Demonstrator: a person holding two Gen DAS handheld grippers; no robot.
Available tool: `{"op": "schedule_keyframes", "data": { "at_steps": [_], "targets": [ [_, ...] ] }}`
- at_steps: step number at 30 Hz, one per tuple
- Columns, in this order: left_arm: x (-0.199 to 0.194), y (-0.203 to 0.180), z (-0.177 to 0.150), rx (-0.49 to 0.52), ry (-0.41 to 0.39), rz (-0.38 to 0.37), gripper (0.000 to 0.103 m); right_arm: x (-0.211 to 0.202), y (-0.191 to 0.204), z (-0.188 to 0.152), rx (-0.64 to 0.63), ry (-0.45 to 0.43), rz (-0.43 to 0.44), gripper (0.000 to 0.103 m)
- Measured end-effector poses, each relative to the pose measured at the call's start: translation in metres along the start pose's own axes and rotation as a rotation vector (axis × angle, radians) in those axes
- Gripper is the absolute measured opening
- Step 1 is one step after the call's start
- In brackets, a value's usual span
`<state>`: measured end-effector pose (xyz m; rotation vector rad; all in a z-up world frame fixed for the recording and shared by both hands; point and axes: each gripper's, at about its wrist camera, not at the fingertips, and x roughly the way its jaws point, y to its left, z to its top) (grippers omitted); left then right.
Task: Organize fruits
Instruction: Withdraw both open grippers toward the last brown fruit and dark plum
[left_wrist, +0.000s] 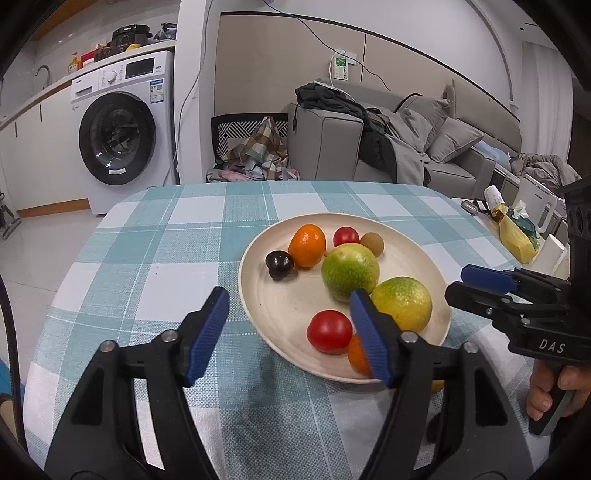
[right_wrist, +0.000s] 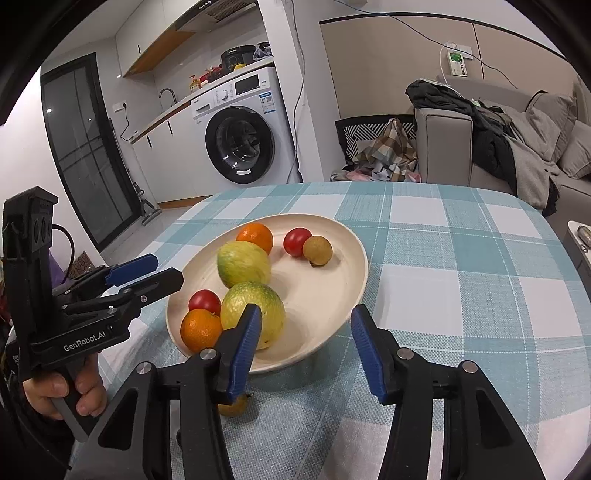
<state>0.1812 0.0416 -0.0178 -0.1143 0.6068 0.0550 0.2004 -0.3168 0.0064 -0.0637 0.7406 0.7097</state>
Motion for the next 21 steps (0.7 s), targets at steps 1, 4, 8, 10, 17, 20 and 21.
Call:
{"op": "schedule_keyframes", "data": {
  "at_steps": [1,4,8,10,17,20,21],
  "targets": [
    [-0.001,0.0,0.0,0.0,-0.004,-0.001,0.076,-0.001,0.0,0.0,-0.001,-0.001,-0.001,0.057],
    [-0.006,0.0,-0.001,-0.001,-0.018,-0.004,0.08,-0.004,0.0,-0.002,-0.003,-0.008,-0.001,0.067],
    [-0.011,-0.001,-0.002,-0.01,-0.016,-0.008,0.084,-0.007,0.003,-0.004,-0.017,-0.019,-0.008,0.08],
    [-0.013,0.0,-0.002,-0.017,-0.01,-0.01,0.086,-0.009,0.004,-0.004,-0.024,-0.022,-0.013,0.085],
    [-0.022,-0.001,-0.005,-0.026,-0.031,-0.003,0.102,-0.011,0.005,-0.007,-0.044,-0.019,-0.024,0.099],
    [-0.026,-0.001,-0.006,-0.029,-0.028,0.003,0.102,-0.013,0.006,-0.009,-0.054,-0.014,-0.023,0.103],
    [-0.027,-0.002,-0.006,-0.029,-0.025,0.003,0.102,-0.013,0.005,-0.009,-0.058,-0.009,-0.024,0.103]
  ]
}}
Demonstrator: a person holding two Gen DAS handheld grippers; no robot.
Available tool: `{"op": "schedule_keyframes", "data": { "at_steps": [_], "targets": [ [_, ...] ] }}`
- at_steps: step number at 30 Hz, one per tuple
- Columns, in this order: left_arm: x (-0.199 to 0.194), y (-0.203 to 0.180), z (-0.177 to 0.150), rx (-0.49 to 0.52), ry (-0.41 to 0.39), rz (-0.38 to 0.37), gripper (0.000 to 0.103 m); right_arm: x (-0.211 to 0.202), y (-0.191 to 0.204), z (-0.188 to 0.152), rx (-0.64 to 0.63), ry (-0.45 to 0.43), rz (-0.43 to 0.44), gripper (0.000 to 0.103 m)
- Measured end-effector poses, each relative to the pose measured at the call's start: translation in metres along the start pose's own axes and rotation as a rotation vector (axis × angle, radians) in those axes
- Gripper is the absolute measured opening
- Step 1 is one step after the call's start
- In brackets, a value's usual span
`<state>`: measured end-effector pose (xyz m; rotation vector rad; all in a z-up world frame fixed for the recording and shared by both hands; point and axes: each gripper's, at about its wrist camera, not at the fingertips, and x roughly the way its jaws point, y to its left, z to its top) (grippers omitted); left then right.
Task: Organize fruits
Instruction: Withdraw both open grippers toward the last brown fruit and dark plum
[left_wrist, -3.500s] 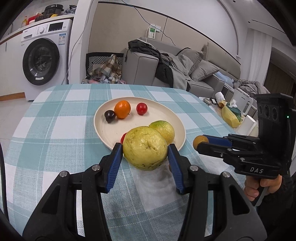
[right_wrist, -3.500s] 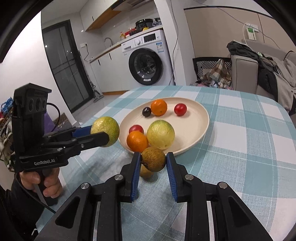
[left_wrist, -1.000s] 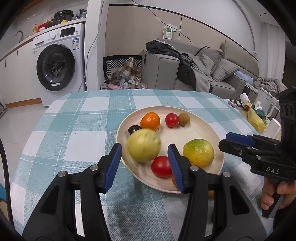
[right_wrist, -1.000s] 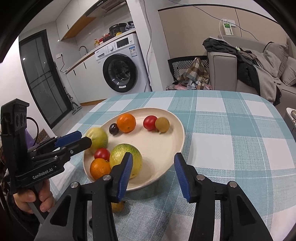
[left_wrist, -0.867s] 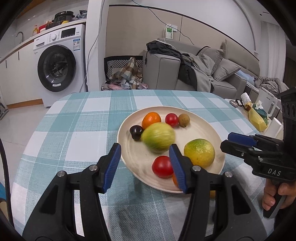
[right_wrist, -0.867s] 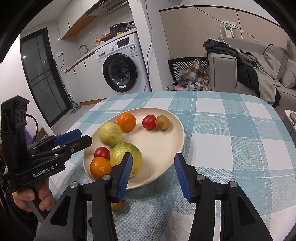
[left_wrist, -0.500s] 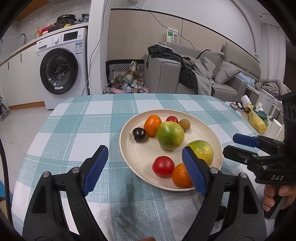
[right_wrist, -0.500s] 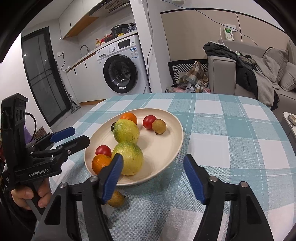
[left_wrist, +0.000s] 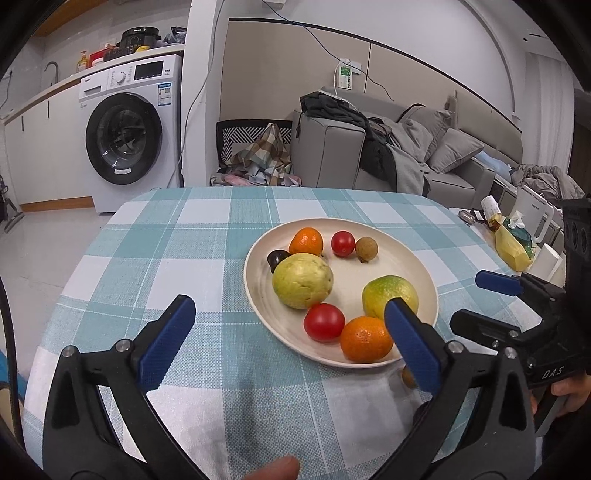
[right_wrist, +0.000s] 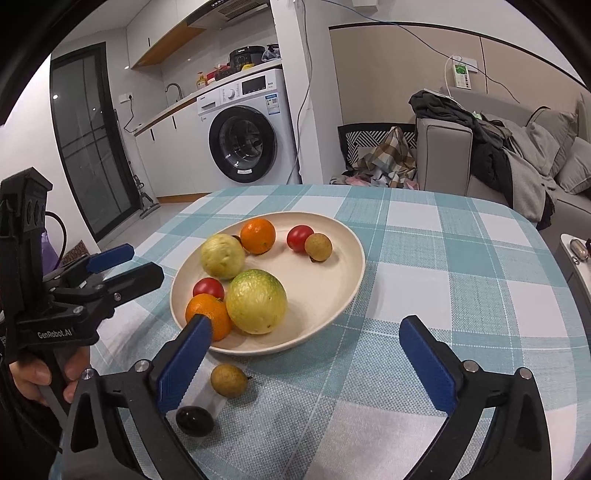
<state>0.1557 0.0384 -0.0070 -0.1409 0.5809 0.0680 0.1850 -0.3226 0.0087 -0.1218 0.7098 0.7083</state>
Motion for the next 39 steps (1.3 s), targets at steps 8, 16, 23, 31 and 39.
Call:
{"op": "schedule_keyframes", "data": {
  "at_steps": [8,16,23,31,39],
  "targets": [
    [-0.021,-0.013,-0.006,0.031,0.012,-0.018,0.102,0.0,0.002,-0.002,-0.035,0.035,0.001,0.103],
    [-0.028,-0.021,-0.021,0.049,0.04,-0.032,0.102,0.003,0.006,-0.01,-0.075,0.107,0.031,0.103],
    [-0.026,-0.02,-0.027,0.053,0.056,-0.027,0.102,0.01,0.014,-0.018,-0.117,0.161,0.06,0.103],
    [-0.022,-0.017,-0.03,0.048,0.068,-0.027,0.102,0.009,0.018,-0.019,-0.125,0.167,0.075,0.103],
    [-0.017,-0.017,-0.032,0.05,0.084,-0.03,0.102,0.009,0.022,-0.018,-0.118,0.178,0.116,0.102]
  ]
}}
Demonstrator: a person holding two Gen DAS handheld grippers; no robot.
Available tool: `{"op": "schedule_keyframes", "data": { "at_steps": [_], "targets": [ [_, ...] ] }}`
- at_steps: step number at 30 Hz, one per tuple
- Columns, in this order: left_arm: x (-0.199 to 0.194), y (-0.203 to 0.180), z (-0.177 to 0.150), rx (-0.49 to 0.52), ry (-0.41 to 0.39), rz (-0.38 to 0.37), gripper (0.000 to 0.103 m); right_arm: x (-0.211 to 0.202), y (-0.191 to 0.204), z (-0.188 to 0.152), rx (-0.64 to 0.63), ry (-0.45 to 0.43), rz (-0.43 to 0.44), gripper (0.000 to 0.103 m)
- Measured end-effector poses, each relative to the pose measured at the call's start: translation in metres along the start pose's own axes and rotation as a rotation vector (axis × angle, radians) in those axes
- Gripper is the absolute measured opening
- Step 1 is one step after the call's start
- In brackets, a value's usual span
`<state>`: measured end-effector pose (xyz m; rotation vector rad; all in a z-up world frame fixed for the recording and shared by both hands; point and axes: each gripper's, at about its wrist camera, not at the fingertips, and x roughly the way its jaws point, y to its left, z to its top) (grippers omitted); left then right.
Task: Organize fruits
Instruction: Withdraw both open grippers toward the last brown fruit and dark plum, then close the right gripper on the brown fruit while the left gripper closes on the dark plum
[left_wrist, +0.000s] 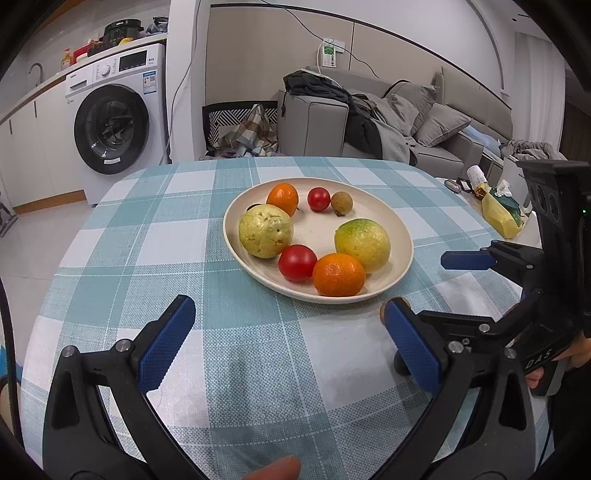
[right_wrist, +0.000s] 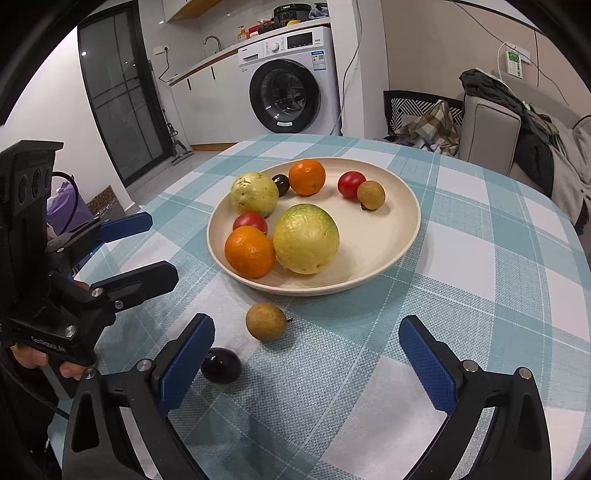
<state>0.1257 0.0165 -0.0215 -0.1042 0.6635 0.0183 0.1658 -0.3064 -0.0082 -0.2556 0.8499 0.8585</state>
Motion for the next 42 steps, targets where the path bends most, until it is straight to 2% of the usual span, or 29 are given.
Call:
{"op": "schedule_keyframes", "data": {
  "at_steps": [3,7,9,11,15,19,31,42],
  "targets": [
    [0.001,0.0,0.0,-0.004,0.004,0.001,0.102,0.004,0.0,0.0,0.005,0.013,0.002,0.1],
    [0.002,0.0,0.0,-0.005,0.006,0.001,0.102,0.012,0.001,0.001,0.001,0.044,0.005,0.081],
    [0.002,0.0,0.0,-0.005,0.007,0.0,0.102,0.015,0.003,0.001,-0.005,0.054,0.013,0.08],
    [0.002,0.0,0.0,-0.007,0.008,0.001,0.102,0.016,0.005,0.001,-0.012,0.057,0.02,0.072],
    [0.002,-0.001,0.0,-0.008,0.008,0.001,0.102,0.019,0.007,0.001,-0.02,0.064,0.025,0.069],
    [0.002,-0.001,0.0,-0.006,0.009,-0.001,0.102,0.02,0.005,0.001,-0.013,0.068,0.033,0.055],
    [0.005,-0.001,-0.003,0.002,0.021,-0.009,0.102,0.02,0.009,0.002,-0.037,0.059,0.049,0.033],
    [0.004,-0.002,-0.002,0.007,0.018,-0.008,0.102,0.016,0.01,0.001,-0.038,0.043,0.057,0.032]
  ]
}}
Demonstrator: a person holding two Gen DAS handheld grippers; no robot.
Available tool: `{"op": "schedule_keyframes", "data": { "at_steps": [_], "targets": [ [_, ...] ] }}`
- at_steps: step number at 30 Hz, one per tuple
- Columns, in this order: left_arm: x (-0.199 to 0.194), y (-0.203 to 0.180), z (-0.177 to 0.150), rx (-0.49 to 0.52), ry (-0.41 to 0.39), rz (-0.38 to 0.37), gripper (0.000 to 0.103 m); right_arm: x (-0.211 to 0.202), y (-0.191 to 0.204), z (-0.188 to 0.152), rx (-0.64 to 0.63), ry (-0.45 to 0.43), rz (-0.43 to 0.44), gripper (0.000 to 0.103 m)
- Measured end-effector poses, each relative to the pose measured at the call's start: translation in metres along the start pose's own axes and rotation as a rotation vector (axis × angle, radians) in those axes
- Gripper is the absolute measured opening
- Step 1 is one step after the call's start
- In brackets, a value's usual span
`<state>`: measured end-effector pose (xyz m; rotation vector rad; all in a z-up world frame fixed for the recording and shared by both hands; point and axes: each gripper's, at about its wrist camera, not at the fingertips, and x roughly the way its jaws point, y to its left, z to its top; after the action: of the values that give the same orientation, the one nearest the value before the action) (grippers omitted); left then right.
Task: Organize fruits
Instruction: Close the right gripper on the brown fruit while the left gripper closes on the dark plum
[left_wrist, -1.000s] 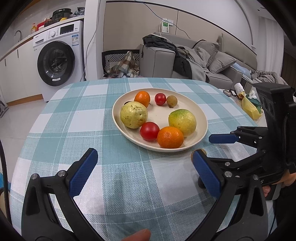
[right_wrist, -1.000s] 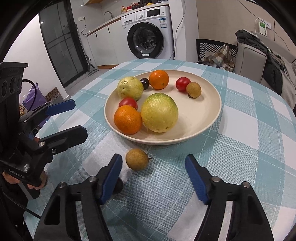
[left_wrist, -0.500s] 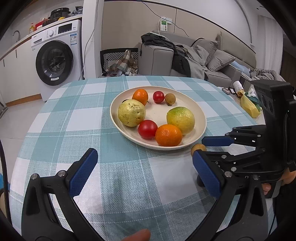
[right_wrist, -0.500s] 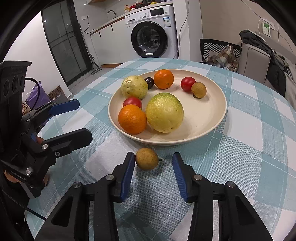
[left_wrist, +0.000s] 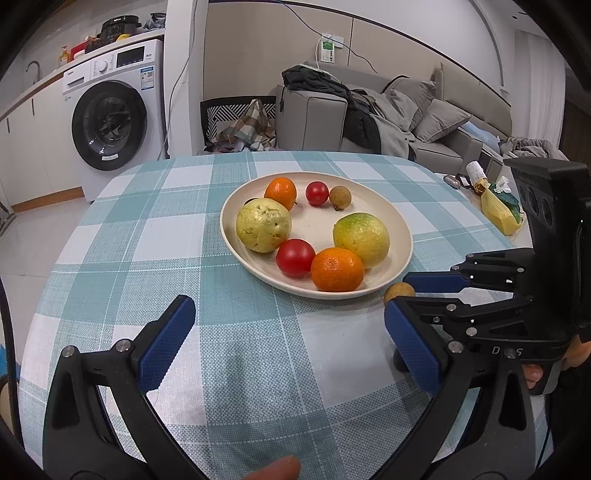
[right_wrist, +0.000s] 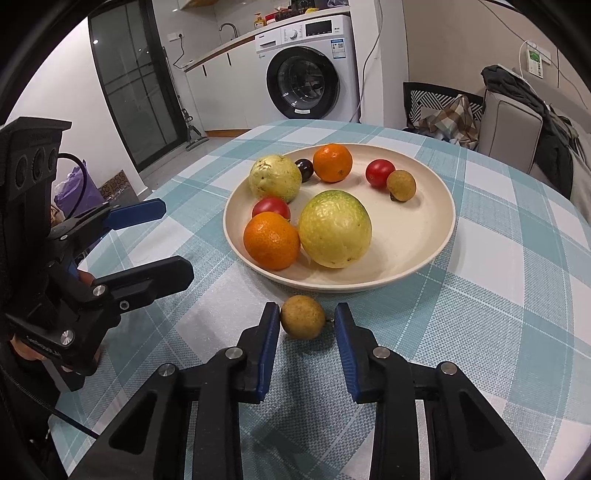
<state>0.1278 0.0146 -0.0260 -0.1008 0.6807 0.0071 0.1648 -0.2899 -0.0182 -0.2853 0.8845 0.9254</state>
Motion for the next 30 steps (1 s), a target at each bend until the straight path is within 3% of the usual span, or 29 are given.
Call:
{"op": "schedule_keyframes", "data": {
  "at_steps": [11,21,23,27,30],
  "targets": [
    [-0.002,-0.01,0.0,0.026,0.024,-0.049,0.102,-0.013,-0.005,-0.001,0.017,-0.027,0.011,0.032],
    [0.011,-0.045,-0.011,0.171,0.121,-0.079,0.102,-0.015,-0.01,-0.001,0.032,-0.031,0.0,0.032],
    [0.011,-0.051,-0.014,0.194,0.129,-0.101,0.099,-0.016,-0.01,-0.001,0.031,-0.031,0.001,0.032],
    [0.014,-0.06,-0.019,0.232,0.163,-0.154,0.081,-0.015,-0.011,-0.001,0.033,-0.033,-0.002,0.032],
    [0.014,-0.065,-0.021,0.246,0.171,-0.164,0.078,-0.015,-0.011,-0.001,0.036,-0.033,-0.002,0.032]
  ]
}}
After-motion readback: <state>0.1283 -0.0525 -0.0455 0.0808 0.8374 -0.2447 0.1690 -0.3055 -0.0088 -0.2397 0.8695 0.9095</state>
